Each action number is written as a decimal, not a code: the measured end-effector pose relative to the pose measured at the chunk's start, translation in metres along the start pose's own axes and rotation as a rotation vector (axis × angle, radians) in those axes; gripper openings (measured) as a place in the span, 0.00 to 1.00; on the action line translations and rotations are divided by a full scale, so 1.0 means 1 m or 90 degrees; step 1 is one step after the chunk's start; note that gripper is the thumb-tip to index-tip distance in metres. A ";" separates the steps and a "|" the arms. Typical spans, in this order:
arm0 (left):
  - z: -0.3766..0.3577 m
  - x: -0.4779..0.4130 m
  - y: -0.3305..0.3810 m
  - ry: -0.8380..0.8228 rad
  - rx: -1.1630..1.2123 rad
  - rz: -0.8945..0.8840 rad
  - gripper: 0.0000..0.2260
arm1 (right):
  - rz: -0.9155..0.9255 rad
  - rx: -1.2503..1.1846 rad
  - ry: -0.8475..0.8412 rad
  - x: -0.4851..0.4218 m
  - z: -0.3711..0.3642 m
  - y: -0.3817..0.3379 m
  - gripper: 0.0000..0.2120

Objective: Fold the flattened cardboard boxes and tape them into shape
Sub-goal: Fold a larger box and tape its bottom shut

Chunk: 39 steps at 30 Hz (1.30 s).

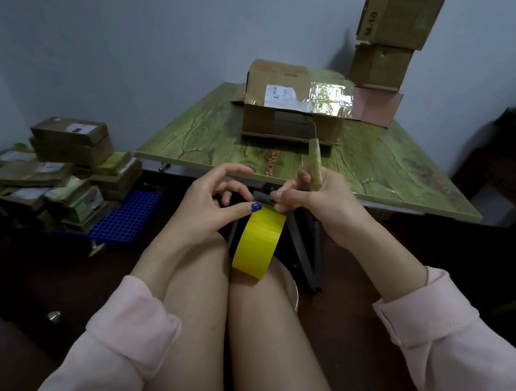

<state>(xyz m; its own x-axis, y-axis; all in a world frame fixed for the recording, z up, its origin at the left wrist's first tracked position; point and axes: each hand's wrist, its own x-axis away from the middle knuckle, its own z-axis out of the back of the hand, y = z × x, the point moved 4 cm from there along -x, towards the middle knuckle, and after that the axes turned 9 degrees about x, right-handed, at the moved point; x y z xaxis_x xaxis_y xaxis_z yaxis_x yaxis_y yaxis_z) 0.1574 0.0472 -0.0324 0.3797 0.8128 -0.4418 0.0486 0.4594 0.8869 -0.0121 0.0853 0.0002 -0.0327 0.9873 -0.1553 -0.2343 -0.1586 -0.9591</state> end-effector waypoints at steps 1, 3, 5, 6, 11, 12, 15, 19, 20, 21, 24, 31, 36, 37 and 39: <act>0.000 0.000 0.001 0.001 -0.015 -0.010 0.19 | 0.000 0.000 0.003 0.000 0.001 0.000 0.22; 0.000 0.000 0.003 -0.001 -0.040 -0.034 0.17 | 0.001 0.005 0.002 0.000 0.003 0.000 0.22; 0.000 -0.001 0.004 -0.005 -0.060 -0.055 0.15 | -0.002 0.014 0.001 0.000 0.003 0.000 0.22; -0.001 -0.002 0.005 -0.006 -0.074 -0.067 0.14 | -0.004 0.016 0.003 0.000 0.003 0.001 0.22; -0.004 -0.005 0.011 0.009 -0.183 -0.145 0.07 | -0.008 0.017 0.005 -0.001 0.004 0.001 0.22; -0.004 -0.006 0.012 0.018 -0.204 -0.153 0.06 | -0.007 0.018 0.003 -0.001 0.004 0.001 0.21; -0.004 -0.009 0.011 0.030 -0.262 -0.164 0.05 | -0.013 0.022 0.004 -0.001 0.004 0.001 0.21; -0.001 -0.008 0.012 0.024 -0.349 -0.187 0.10 | -0.047 0.029 0.007 -0.002 0.005 0.004 0.21; -0.002 -0.007 0.014 0.027 -0.381 -0.202 0.11 | -0.064 0.033 0.011 -0.002 0.006 0.006 0.21; -0.004 -0.005 0.017 0.028 -0.412 -0.216 0.11 | -0.088 0.034 0.023 -0.002 0.007 0.008 0.21; -0.008 -0.002 0.022 0.019 -0.478 -0.240 0.12 | -0.149 0.192 0.098 -0.003 0.018 0.013 0.19; 0.006 -0.006 0.023 0.021 -0.506 -0.204 0.02 | 0.056 0.444 0.149 0.001 0.038 -0.014 0.12; 0.000 -0.006 0.026 0.014 -0.498 -0.213 0.02 | 0.073 0.370 0.019 -0.008 -0.002 -0.004 0.17; 0.000 -0.005 0.026 0.017 -0.495 -0.213 0.02 | 0.080 0.373 0.029 -0.008 -0.006 -0.003 0.17; 0.002 -0.005 0.024 0.025 -0.463 -0.201 0.02 | 0.091 0.361 0.055 -0.009 -0.011 -0.001 0.16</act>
<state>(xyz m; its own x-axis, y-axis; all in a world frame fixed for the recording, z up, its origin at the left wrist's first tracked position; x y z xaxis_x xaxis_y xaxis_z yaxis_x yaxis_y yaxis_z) 0.1581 0.0533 -0.0087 0.4145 0.6107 -0.6747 -0.4723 0.7781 0.4141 -0.0014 0.0769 0.0000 -0.0280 0.9486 -0.3152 -0.7174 -0.2386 -0.6545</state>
